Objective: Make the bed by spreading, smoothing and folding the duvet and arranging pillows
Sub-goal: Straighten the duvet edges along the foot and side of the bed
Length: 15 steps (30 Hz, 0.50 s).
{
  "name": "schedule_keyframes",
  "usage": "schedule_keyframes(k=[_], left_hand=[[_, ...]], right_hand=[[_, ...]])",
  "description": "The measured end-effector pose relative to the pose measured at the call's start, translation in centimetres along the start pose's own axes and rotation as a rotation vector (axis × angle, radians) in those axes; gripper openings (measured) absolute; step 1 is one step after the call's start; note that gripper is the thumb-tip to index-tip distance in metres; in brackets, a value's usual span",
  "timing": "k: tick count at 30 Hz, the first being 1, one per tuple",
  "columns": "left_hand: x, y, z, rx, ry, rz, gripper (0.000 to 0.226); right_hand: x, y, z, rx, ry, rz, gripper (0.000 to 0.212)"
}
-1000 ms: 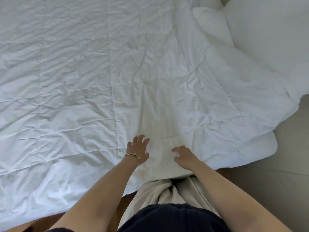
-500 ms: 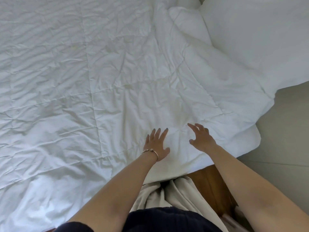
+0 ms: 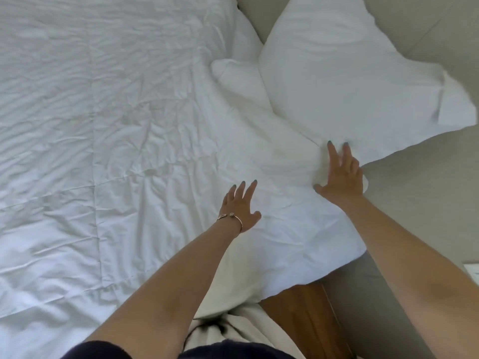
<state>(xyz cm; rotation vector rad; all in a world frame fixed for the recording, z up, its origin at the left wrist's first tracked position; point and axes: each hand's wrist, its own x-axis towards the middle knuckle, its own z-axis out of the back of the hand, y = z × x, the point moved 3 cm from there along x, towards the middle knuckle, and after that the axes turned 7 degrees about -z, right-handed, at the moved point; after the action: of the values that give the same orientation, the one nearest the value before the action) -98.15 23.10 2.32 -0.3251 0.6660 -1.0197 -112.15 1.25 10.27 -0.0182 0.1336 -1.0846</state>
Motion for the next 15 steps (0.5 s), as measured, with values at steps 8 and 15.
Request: schedule_keyframes(k=[8, 15], left_hand=[[0.2, -3.5, -2.1, -0.061, 0.039, 0.1, 0.087], [-0.9, -6.2, -2.4, -0.181, -0.041, 0.041, 0.085]], right_hand=[[0.1, -1.5, -0.9, -0.148, -0.069, 0.089, 0.061], [-3.9, -1.9, -3.1, 0.075, 0.204, 0.249, 0.067]])
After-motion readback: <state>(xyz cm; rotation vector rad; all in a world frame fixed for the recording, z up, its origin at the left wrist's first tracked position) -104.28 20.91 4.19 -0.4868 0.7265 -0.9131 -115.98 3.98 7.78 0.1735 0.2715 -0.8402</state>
